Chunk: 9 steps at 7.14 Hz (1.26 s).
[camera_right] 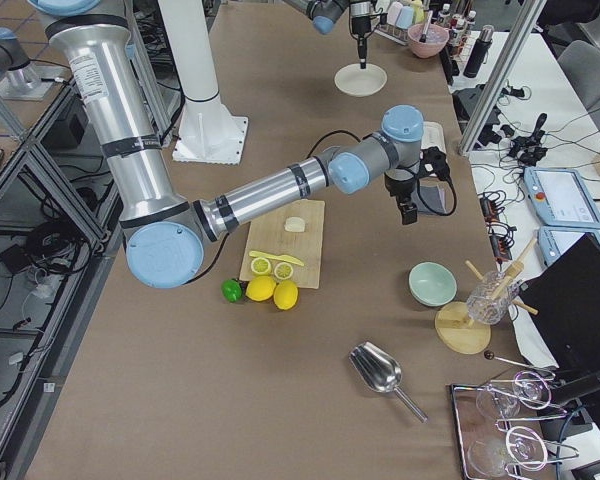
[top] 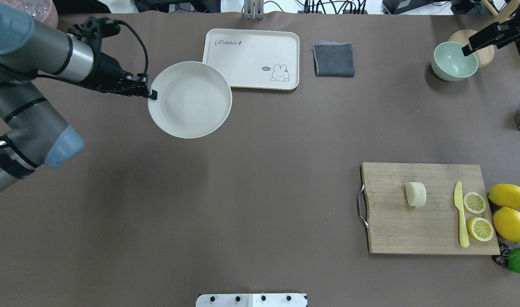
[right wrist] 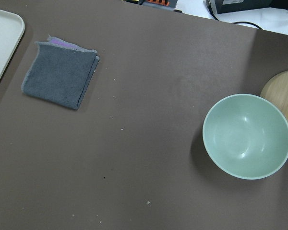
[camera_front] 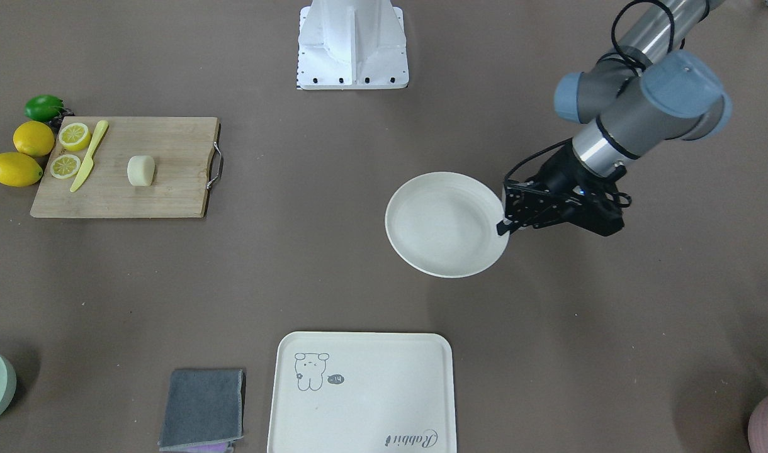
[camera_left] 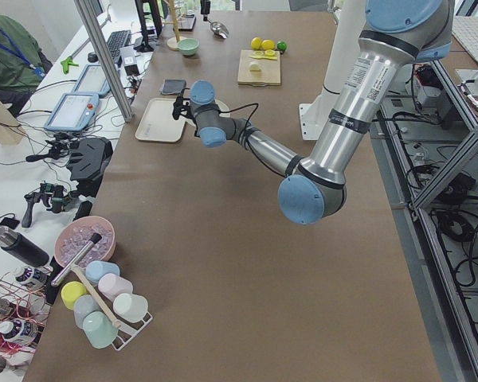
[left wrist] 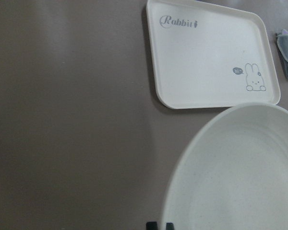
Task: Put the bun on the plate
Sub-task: 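Carry the plate to the table center and release it with the left gripper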
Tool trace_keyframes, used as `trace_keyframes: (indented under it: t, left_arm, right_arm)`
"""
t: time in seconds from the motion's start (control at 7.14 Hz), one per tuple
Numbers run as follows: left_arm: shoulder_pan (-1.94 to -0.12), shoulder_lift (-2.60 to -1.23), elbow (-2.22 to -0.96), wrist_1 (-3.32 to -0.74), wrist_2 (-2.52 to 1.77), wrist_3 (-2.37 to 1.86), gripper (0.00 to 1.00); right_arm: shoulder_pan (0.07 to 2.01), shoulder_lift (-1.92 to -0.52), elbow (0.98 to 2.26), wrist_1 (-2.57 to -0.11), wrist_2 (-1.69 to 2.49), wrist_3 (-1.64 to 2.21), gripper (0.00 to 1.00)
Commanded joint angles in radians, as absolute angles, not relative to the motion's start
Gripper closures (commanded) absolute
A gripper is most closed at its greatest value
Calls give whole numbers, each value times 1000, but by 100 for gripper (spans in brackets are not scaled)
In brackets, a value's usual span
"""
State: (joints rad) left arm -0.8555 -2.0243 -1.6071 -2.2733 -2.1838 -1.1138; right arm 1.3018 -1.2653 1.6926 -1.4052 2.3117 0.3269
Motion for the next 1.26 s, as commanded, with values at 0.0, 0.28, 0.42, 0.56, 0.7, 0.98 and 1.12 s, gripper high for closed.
trace_keyframes:
  t: [0.0, 0.28, 0.42, 0.56, 0.7, 0.98, 1.12]
  left_arm:
    - [-691, -2051, -1620, -2273, -2010, -1170, 100]
    - [-588, -2065, -1614, -2281, -1925, -1192, 100]
    - [-563, -2065, -1600, -2299, -1904, -1193, 100]
    - [-543, -2065, -1582, -2309, -1890, -1193, 100]
    - [-542, -2063, -1563, -2333, -1891, -1193, 94]
    - [-541, -2057, -1534, -2405, -1890, -1187, 3]
    - [-545, -2057, -1537, -2405, -1890, -1189, 3]
  right_arm:
    - [1301, -1266, 1694, -1405, 2312, 328, 0]
    - [1299, -1270, 1690, -1404, 2310, 325, 0]
    - [1296, -1272, 1693, -1404, 2309, 322, 0]
    - [1292, -1275, 1698, -1401, 2310, 316, 0]
    - [1279, -1299, 1697, -1343, 2307, 325, 0]
    - [1275, -1342, 1683, -1238, 2306, 325, 0]
    - [1269, -1339, 1680, -1238, 2306, 325, 0]
